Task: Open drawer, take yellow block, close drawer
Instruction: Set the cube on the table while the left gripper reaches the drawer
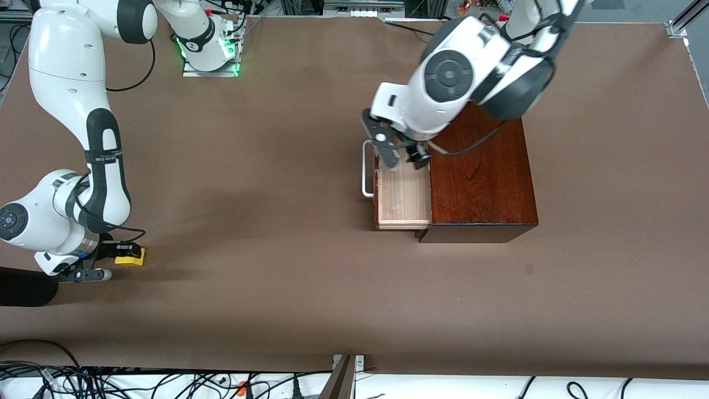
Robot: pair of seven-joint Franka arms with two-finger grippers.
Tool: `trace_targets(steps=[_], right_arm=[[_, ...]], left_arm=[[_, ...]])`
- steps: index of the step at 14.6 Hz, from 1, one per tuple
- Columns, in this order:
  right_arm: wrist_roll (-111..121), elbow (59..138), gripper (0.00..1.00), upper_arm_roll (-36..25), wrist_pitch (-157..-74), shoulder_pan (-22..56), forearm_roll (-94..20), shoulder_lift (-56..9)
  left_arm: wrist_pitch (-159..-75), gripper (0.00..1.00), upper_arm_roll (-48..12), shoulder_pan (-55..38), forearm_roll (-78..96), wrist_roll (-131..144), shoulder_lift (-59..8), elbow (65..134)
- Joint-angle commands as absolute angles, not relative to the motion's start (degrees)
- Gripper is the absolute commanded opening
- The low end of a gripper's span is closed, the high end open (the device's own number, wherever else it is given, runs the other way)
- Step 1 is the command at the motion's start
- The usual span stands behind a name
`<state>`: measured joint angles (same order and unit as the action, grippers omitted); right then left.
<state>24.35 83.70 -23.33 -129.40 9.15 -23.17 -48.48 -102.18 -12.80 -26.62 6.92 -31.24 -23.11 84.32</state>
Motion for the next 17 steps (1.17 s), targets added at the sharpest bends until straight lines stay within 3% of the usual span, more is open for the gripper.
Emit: trace_targets(steps=[1, 2, 3, 6, 11, 17], right_arm=[[25.4, 83.0, 0.35, -22.9, -129.1, 8.7, -24.5, -48.4], [25.1, 83.0, 0.61, -22.9, -129.1, 8.7, -24.6, -48.4], [24.4, 83.0, 1.00, -22.9, -129.1, 8.7, -25.3, -48.4], [24.2, 83.1, 1.00, -23.0, -127.1, 9.5, -26.5, -46.0], [19.2, 83.1, 1.00, -25.1, -112.0, 9.7, -25.4, -35.4], [7.7, 83.0, 1.00, -25.6, -96.3, 13.1, -12.1, -24.2]], left_arm=[[-109.3, 1.00, -12.0, -29.4, 8.2, -43.6, -27.3, 82.2], [-111.9, 1.00, -12.0, -30.1, 8.3, -47.0, -28.7, 82.2], [-113.9, 1.00, -12.0, -30.8, 8.3, -49.4, -30.2, 82.1], [-116.4, 1.00, -11.9, -34.4, 7.8, -51.4, -33.6, 82.3], [-116.5, 1.00, -11.9, -36.5, 7.6, -51.4, -36.7, 82.9], [-115.1, 1.00, -11.7, -36.5, -1.3, -51.2, -37.2, 84.5]])
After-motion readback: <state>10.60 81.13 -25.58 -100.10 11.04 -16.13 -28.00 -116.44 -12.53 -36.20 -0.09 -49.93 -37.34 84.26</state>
